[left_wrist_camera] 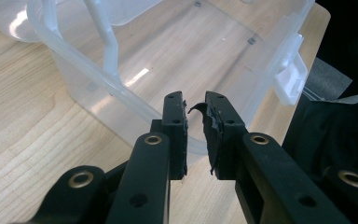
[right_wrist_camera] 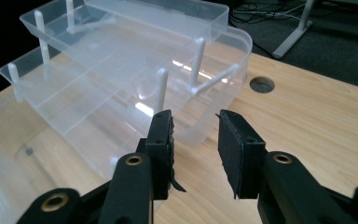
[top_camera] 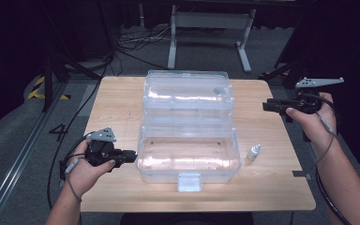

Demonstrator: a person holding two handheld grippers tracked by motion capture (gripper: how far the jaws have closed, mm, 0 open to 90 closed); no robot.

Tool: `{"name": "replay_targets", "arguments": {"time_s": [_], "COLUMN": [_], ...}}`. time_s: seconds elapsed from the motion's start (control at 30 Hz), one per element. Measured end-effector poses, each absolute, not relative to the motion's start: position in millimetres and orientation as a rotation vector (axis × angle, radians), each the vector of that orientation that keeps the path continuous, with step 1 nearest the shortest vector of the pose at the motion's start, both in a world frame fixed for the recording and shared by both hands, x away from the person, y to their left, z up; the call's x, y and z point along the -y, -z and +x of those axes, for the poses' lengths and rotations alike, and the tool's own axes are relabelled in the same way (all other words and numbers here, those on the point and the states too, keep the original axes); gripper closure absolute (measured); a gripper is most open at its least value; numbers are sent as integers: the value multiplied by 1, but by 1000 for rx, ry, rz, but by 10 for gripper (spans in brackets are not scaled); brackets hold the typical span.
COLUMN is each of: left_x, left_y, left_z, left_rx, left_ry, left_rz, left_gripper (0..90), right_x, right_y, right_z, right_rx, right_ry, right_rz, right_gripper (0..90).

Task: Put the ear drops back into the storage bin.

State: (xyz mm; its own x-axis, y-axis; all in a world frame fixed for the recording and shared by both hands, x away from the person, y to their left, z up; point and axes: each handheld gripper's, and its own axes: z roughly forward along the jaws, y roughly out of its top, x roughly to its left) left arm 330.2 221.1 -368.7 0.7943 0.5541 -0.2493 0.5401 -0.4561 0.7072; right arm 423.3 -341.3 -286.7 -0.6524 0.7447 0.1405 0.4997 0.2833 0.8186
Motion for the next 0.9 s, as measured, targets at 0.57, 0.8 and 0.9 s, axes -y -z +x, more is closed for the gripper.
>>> {"name": "replay_targets", "arguments": {"time_s": [0.57,0.8,0.9], "left_x": [-221,-221,-221], "left_y": [368,369,368], "left_z": [330,330,329], "left_rx": [-811,-816,-819], "left_ry": [-23,-20,-22], "left_rz": [2147,2148,2148], "left_gripper": [786,780,780], "right_x": [353,350,349], "right_y": [314,332,341], "right_z": [400,397,398], "right_rx": [-2359,-2399,-2422], "right_ry": [-1217,-1154,-1126], "right_rz": [1132,1149,1152], "right_gripper": [614,586,571]}}
